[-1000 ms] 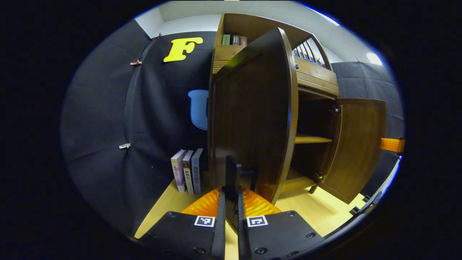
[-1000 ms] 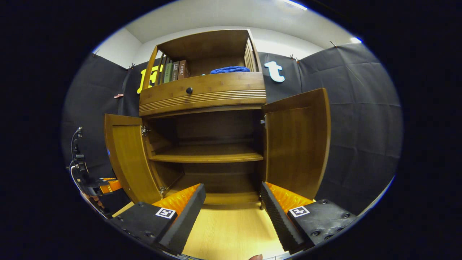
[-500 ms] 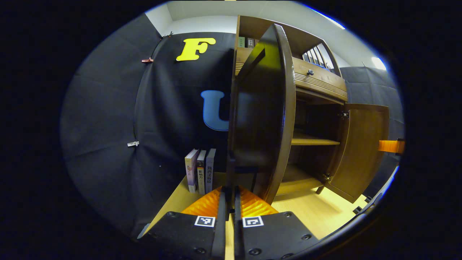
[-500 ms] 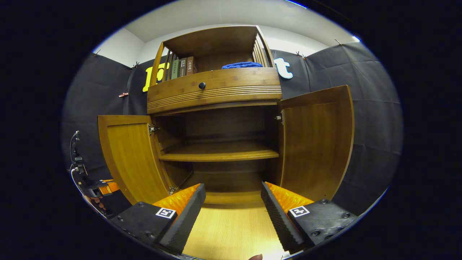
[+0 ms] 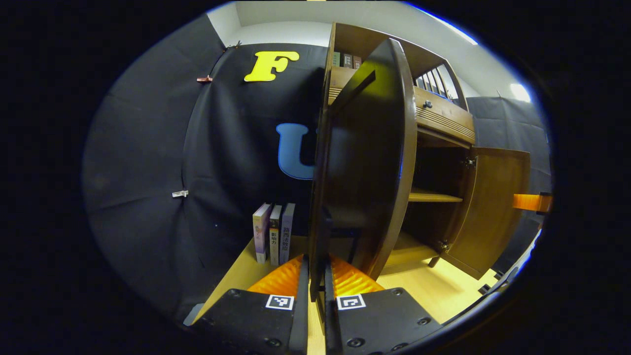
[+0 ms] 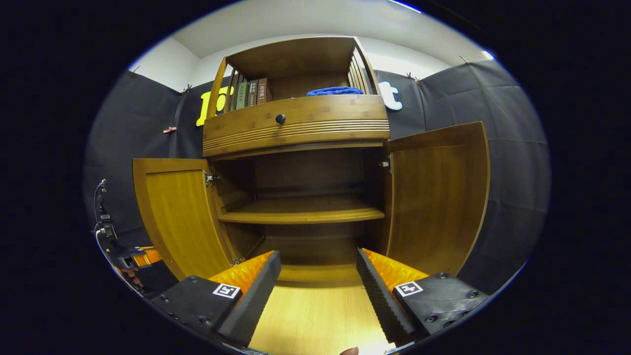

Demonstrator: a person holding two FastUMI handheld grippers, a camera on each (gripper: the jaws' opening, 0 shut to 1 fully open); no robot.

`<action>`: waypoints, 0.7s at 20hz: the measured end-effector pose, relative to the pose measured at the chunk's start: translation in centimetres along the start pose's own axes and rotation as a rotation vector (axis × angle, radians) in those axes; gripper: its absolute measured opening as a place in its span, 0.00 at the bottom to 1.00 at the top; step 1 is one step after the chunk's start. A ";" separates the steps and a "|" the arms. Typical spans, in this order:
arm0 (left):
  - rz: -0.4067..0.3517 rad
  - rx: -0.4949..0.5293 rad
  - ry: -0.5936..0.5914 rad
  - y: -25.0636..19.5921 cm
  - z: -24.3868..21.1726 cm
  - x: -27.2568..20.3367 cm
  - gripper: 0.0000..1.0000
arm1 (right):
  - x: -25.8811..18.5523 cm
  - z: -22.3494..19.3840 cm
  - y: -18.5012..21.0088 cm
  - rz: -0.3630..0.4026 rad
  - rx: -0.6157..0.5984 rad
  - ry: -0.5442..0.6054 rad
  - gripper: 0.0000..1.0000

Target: Open the right door of the double-door shoe cabinet with the right hand, and open the left door with the left hand.

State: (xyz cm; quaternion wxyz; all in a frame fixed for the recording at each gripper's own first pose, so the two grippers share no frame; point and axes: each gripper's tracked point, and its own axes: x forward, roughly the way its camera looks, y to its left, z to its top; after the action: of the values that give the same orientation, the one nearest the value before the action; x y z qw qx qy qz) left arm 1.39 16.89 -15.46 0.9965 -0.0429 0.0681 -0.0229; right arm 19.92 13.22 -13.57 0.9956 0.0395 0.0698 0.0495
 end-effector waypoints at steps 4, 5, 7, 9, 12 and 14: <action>0.025 0.009 0.002 -0.2 0.1 -1.3 0.17 | 0.3 0.3 -0.1 0.007 -0.011 -0.001 0.97; 0.028 0.015 -0.001 -0.4 0.2 -1.6 0.17 | 0.5 0.4 -0.3 0.004 -0.014 -0.003 0.97; 0.038 0.034 -0.005 -0.6 0.4 -2.6 0.14 | 0.9 0.7 -0.6 -0.004 -0.017 -0.009 1.00; 0.049 0.042 -0.002 -0.9 0.5 -3.4 0.13 | 1.4 1.0 -0.8 -0.012 -0.022 -0.016 0.98; 0.050 0.026 -0.006 -2.1 0.5 -4.7 0.13 | 1.9 1.3 -1.0 -0.008 -0.039 -0.021 0.98; 0.041 0.015 -0.008 -3.3 0.4 -5.2 0.09 | 2.1 1.6 -1.3 -0.011 -0.049 -0.027 0.98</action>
State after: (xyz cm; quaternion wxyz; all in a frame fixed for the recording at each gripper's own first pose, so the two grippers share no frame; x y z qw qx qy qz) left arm -3.87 13.89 -14.02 0.9973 -0.0342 0.0647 -0.0029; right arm 22.32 12.01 -12.34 0.9973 0.0152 0.0554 0.0451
